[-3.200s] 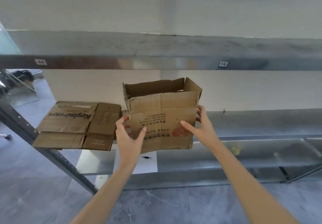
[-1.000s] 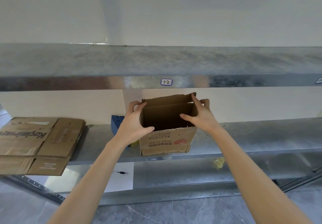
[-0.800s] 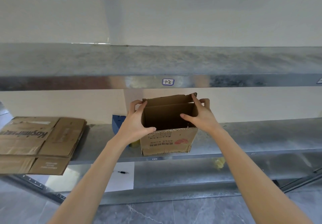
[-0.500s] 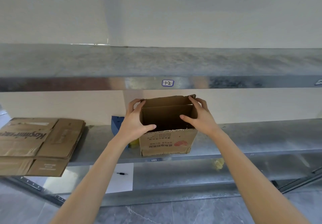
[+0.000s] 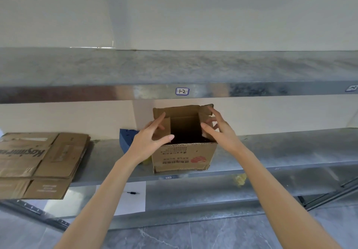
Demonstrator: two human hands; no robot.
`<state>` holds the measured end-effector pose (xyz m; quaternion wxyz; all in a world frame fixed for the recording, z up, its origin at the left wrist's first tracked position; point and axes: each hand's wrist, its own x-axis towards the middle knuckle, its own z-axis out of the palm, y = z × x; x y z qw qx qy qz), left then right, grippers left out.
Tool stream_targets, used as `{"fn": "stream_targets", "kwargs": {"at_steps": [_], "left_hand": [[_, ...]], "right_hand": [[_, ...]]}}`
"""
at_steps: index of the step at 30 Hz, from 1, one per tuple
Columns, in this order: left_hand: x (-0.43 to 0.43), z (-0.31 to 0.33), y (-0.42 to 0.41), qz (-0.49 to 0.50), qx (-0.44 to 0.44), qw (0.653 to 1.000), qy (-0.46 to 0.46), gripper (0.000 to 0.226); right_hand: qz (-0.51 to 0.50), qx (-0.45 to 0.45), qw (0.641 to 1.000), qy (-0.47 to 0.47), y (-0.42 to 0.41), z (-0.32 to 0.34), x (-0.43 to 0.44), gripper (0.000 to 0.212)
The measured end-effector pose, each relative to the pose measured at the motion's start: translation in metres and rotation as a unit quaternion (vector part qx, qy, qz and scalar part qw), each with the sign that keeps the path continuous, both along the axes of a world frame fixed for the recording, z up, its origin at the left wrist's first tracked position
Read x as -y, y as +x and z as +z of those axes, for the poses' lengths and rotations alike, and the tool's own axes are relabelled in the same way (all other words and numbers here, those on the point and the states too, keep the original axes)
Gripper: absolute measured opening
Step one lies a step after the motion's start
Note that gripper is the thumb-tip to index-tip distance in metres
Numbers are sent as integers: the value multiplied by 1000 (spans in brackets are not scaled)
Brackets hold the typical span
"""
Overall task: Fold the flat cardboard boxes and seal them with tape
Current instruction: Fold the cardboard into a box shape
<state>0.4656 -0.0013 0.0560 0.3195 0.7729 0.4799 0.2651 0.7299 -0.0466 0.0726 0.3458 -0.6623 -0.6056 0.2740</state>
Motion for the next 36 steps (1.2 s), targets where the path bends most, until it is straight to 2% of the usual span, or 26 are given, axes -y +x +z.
{"fn": "stream_targets", "kwargs": {"at_steps": [3,7,9,12,15,17,18,20,22,24,27,36], "left_hand": [[-3,0,-7,-14,43,997,-62,92],[-5,0,-17,-25,11,998,-65,90],[-6,-3,-19,-3,23,999,-50,78],[-9,-10,-15,59,89,994,1,56],[-9,-15,-9,106,119,986,51,72],[-11,-18,-8,104,95,988,62,88],[-12,-18,-8,91,81,991,57,89],[-13,-19,-8,54,66,996,37,75],[-13,-21,-10,36,67,997,31,53],[-9,-22,-11,44,75,996,19,39],[-6,-21,-17,56,87,995,3,34],[-8,-23,-22,47,90,995,-3,32]], "right_hand": [[31,-50,997,-55,5,2,5,60],[62,-47,994,-76,15,7,10,82],[52,-23,997,-45,19,5,9,82],[0,-10,999,33,21,-5,0,68],[-36,-12,997,74,19,-16,-8,82],[-34,24,997,66,17,-21,-12,90],[-32,72,996,52,17,-23,-14,88],[-29,139,989,33,19,-27,-17,77],[-13,105,994,25,22,-30,-17,59],[14,33,999,-2,22,-32,-14,47],[26,-27,999,-10,14,-35,-12,46],[22,-54,998,-1,7,-35,-10,46]]}}
